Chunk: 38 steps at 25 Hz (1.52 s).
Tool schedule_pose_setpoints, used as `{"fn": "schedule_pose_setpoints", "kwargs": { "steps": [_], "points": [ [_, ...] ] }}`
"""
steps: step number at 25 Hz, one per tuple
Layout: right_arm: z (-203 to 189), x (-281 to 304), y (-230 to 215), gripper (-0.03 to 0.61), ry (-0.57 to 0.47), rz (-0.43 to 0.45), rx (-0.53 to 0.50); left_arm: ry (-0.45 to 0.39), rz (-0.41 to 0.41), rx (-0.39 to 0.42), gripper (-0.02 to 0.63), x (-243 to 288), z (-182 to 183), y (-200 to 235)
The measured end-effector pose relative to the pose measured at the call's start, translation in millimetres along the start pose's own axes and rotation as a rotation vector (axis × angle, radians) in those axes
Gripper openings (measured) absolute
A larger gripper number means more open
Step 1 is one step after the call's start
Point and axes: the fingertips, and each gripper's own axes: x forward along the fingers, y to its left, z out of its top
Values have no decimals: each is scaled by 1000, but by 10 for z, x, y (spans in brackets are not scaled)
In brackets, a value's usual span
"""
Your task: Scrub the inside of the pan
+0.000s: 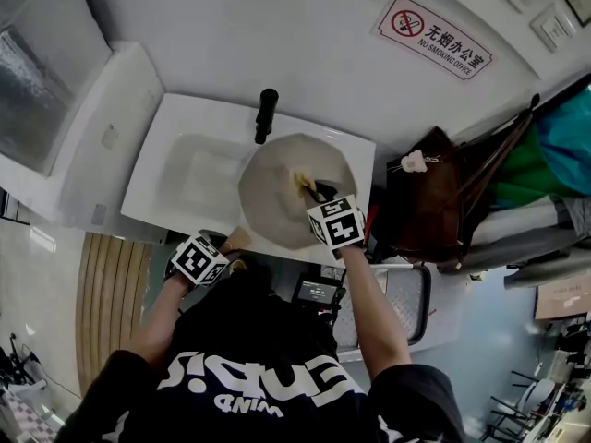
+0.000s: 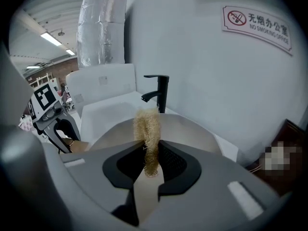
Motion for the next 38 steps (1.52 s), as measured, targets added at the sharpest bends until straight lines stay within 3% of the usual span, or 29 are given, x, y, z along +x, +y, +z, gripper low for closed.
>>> {"fn": "schedule_pose_setpoints", "kwargs": {
  "steps": [10,14,21,24,31,38],
  "points": [
    [7,-127,132,75,-37,8,-5,-10,19,23,161,44,-18,7],
    [7,-163,163,75,-43,8,-13,-32,43,75,163,-4,20,-10],
    [77,-337,176,75,-88,8,-13,-205,111,57,154,-381,362,39],
    [137,-462,213,75,-125,13,-2,-239,120,56,-4,-529,495,18],
    [148,-851,355,75,-219,25,63,-348,92,44,-5,-817,878,-144],
    [194,-1232,571,75,-419,32,128,-551,92,67,-5,-1055,1320,-307]
  ]
}}
